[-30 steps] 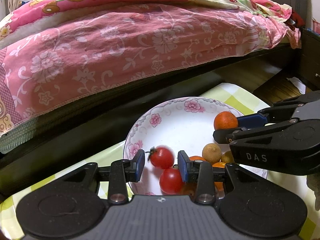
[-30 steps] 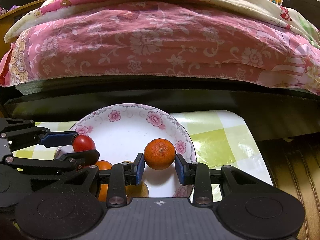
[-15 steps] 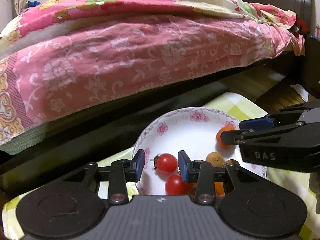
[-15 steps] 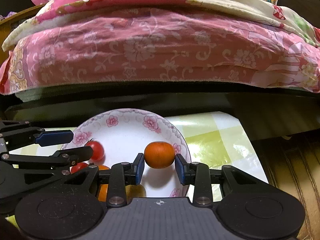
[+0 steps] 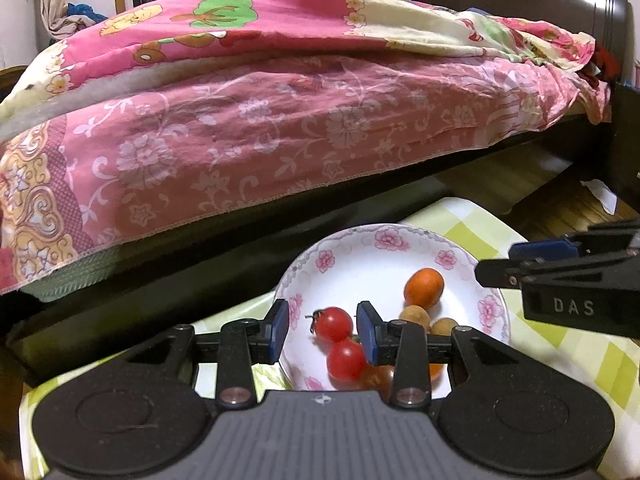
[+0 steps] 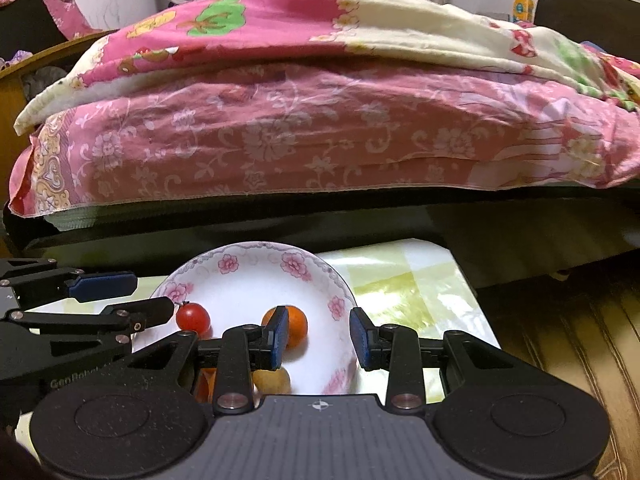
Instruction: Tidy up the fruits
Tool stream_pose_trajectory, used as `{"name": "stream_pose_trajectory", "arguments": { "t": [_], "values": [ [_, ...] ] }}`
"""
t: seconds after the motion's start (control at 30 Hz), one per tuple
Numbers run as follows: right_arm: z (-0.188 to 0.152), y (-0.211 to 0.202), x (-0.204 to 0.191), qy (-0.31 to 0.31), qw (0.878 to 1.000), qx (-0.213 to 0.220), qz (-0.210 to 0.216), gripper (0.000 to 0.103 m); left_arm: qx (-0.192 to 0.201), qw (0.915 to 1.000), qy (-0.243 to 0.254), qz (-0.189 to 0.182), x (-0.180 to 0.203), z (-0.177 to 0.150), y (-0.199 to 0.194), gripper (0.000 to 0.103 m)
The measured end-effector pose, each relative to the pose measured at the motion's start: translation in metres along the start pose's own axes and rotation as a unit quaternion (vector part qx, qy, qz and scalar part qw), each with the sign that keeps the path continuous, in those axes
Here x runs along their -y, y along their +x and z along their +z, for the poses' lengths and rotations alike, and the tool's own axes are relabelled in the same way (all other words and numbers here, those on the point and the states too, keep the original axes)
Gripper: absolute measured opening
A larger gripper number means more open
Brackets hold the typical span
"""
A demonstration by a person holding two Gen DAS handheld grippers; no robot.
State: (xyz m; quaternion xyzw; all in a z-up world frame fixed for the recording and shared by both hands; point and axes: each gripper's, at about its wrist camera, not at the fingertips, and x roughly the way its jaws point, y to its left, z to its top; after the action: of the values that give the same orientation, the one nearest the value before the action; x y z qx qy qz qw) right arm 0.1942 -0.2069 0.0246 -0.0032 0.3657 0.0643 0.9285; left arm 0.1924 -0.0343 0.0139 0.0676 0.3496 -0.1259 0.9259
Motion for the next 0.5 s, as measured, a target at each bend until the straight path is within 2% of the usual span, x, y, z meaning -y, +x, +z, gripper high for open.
{"name": "stream_pose_trajectory", "arguments": {
  "t": [0.4, 0.5],
  "values": [
    [-0.030, -0.038, -0.011, 0.011, 1.000, -0.010, -0.005, 0.030, 0.004, 0.9998, -0.014, 0.010, 0.011, -0.021, -0.038, 0.064],
    [-0.037, -0.048, -0.016, 0.013, 1.000, -0.007, -0.006, 0.035, 0.004, 0.9996, -0.024, 0.017, 0.011, -0.027, -0.046, 0.069]
  ]
}}
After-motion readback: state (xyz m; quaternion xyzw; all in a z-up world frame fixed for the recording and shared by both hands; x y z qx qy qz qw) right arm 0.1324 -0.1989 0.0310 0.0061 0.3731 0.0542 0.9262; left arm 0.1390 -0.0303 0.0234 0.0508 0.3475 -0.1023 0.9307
